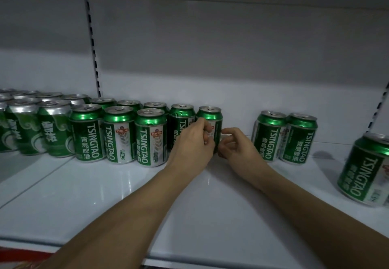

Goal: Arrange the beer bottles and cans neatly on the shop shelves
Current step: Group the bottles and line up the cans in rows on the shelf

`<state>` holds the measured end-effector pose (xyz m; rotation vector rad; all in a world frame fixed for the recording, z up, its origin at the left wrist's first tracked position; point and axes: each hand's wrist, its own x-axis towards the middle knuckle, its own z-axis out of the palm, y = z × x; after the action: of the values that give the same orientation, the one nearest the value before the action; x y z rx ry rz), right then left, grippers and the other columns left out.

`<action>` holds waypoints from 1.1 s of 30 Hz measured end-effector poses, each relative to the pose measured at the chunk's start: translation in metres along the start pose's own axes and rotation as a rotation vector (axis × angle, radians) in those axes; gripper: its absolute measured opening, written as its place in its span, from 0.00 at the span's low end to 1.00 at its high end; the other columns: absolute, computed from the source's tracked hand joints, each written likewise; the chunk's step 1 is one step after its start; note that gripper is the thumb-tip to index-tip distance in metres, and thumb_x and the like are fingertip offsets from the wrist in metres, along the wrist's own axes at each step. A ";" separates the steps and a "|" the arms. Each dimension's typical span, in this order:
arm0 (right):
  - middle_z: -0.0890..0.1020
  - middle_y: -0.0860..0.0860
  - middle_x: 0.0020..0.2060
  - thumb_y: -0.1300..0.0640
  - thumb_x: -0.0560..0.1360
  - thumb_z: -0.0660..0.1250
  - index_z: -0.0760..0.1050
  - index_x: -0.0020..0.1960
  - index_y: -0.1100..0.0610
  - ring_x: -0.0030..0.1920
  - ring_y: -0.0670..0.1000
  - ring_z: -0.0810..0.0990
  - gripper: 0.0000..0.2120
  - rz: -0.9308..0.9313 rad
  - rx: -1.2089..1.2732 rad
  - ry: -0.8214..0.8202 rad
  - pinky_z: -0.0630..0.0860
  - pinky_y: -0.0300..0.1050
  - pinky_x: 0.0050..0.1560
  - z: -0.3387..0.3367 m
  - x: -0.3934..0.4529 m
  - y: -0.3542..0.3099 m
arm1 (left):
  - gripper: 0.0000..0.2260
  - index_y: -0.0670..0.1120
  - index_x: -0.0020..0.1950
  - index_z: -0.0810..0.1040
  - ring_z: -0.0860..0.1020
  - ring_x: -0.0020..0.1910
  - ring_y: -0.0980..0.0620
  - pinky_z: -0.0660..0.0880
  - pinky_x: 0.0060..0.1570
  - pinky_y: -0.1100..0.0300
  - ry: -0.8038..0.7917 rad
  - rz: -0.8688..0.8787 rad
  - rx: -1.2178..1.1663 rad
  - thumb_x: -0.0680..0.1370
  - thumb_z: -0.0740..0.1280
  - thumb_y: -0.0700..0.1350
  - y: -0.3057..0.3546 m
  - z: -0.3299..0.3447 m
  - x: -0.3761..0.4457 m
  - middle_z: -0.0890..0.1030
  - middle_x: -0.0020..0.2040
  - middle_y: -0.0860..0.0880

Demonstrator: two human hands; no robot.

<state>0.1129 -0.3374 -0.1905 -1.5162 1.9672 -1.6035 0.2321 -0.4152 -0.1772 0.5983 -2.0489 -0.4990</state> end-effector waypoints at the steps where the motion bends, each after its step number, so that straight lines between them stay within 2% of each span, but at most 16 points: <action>1: 0.80 0.53 0.42 0.69 0.78 0.64 0.70 0.59 0.53 0.44 0.53 0.82 0.14 0.020 0.039 -0.016 0.79 0.56 0.56 -0.001 0.000 0.000 | 0.05 0.46 0.50 0.75 0.76 0.38 0.51 0.77 0.43 0.49 0.001 -0.004 0.007 0.76 0.66 0.39 0.000 0.000 0.000 0.77 0.39 0.52; 4: 0.81 0.58 0.45 0.68 0.79 0.63 0.70 0.60 0.54 0.47 0.58 0.83 0.14 0.075 0.128 -0.052 0.81 0.53 0.53 -0.002 -0.001 -0.003 | 0.05 0.48 0.49 0.75 0.77 0.39 0.52 0.77 0.43 0.49 -0.012 -0.008 0.039 0.76 0.66 0.40 -0.001 -0.001 0.001 0.77 0.39 0.53; 7: 0.80 0.57 0.44 0.69 0.80 0.61 0.72 0.59 0.55 0.40 0.52 0.81 0.12 0.131 0.199 -0.038 0.81 0.45 0.43 -0.001 0.000 -0.008 | 0.05 0.50 0.50 0.75 0.77 0.39 0.52 0.77 0.42 0.49 -0.017 0.011 0.077 0.77 0.65 0.41 -0.001 -0.003 0.000 0.78 0.39 0.54; 11: 0.78 0.57 0.44 0.68 0.80 0.59 0.73 0.59 0.59 0.38 0.52 0.79 0.10 0.077 0.160 0.125 0.81 0.53 0.42 -0.020 0.004 -0.025 | 0.05 0.49 0.51 0.77 0.75 0.36 0.54 0.76 0.39 0.52 0.074 0.136 0.104 0.77 0.65 0.41 0.009 -0.009 -0.002 0.79 0.41 0.55; 13: 0.79 0.55 0.46 0.66 0.80 0.59 0.74 0.57 0.56 0.39 0.52 0.80 0.10 -0.001 0.135 0.242 0.81 0.51 0.40 -0.040 0.006 -0.042 | 0.05 0.48 0.51 0.78 0.75 0.34 0.55 0.76 0.37 0.53 0.097 0.185 0.049 0.77 0.66 0.40 0.024 -0.009 0.001 0.78 0.40 0.55; 15: 0.79 0.51 0.47 0.64 0.80 0.60 0.74 0.56 0.54 0.40 0.52 0.81 0.09 -0.066 0.076 0.353 0.80 0.49 0.39 -0.064 0.010 -0.060 | 0.07 0.49 0.53 0.76 0.75 0.35 0.56 0.76 0.38 0.54 0.008 0.167 0.034 0.77 0.65 0.41 0.039 -0.002 0.009 0.78 0.40 0.56; 18: 0.78 0.47 0.49 0.59 0.79 0.60 0.72 0.58 0.52 0.45 0.51 0.80 0.08 -0.106 -0.212 0.444 0.78 0.49 0.43 -0.094 0.022 -0.070 | 0.14 0.50 0.62 0.72 0.78 0.45 0.55 0.74 0.44 0.57 -0.204 0.037 0.025 0.78 0.67 0.48 0.059 0.020 0.028 0.78 0.48 0.54; 20: 0.77 0.50 0.55 0.54 0.79 0.61 0.71 0.61 0.52 0.49 0.53 0.77 0.10 -0.052 -0.453 0.456 0.73 0.49 0.48 -0.107 0.026 -0.062 | 0.24 0.48 0.69 0.67 0.77 0.53 0.53 0.74 0.51 0.57 -0.304 -0.051 -0.054 0.77 0.69 0.54 0.067 0.038 0.036 0.77 0.58 0.51; 22: 0.76 0.54 0.60 0.49 0.80 0.60 0.70 0.64 0.54 0.54 0.57 0.77 0.15 0.027 -0.604 0.426 0.70 0.48 0.49 -0.114 0.025 -0.049 | 0.30 0.47 0.73 0.65 0.76 0.59 0.51 0.74 0.58 0.55 -0.392 -0.124 -0.192 0.75 0.71 0.56 0.071 0.054 0.036 0.75 0.63 0.49; 25: 0.76 0.57 0.57 0.41 0.79 0.61 0.71 0.63 0.58 0.54 0.59 0.76 0.22 0.097 -0.755 0.269 0.70 0.49 0.49 -0.110 0.025 -0.036 | 0.29 0.49 0.70 0.67 0.77 0.58 0.53 0.76 0.57 0.58 -0.385 -0.159 -0.387 0.73 0.75 0.51 0.065 0.072 0.032 0.77 0.61 0.52; 27: 0.77 0.56 0.53 0.40 0.78 0.63 0.71 0.59 0.58 0.49 0.55 0.74 0.22 0.056 -0.804 0.214 0.67 0.46 0.48 -0.106 0.024 -0.029 | 0.28 0.51 0.70 0.68 0.78 0.55 0.57 0.76 0.54 0.64 -0.389 -0.170 -0.445 0.73 0.76 0.47 0.055 0.078 0.028 0.78 0.58 0.55; 29: 0.76 0.55 0.52 0.42 0.78 0.66 0.70 0.60 0.58 0.48 0.54 0.72 0.21 0.017 -0.810 0.206 0.65 0.45 0.47 -0.103 0.022 -0.023 | 0.29 0.52 0.70 0.67 0.77 0.54 0.63 0.75 0.53 0.70 -0.438 -0.175 -0.487 0.73 0.75 0.44 0.048 0.082 0.022 0.77 0.54 0.59; 33: 0.77 0.56 0.52 0.46 0.75 0.70 0.71 0.59 0.58 0.50 0.56 0.76 0.20 -0.052 -0.766 0.256 0.67 0.45 0.46 -0.102 0.022 -0.012 | 0.32 0.52 0.73 0.65 0.78 0.56 0.60 0.76 0.60 0.61 -0.459 -0.186 -0.558 0.73 0.75 0.40 0.044 0.087 0.017 0.78 0.55 0.58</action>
<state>0.0412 -0.2903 -0.1304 -1.6421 2.9290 -1.1426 0.1402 -0.3804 -0.1850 0.3509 -2.1354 -1.3652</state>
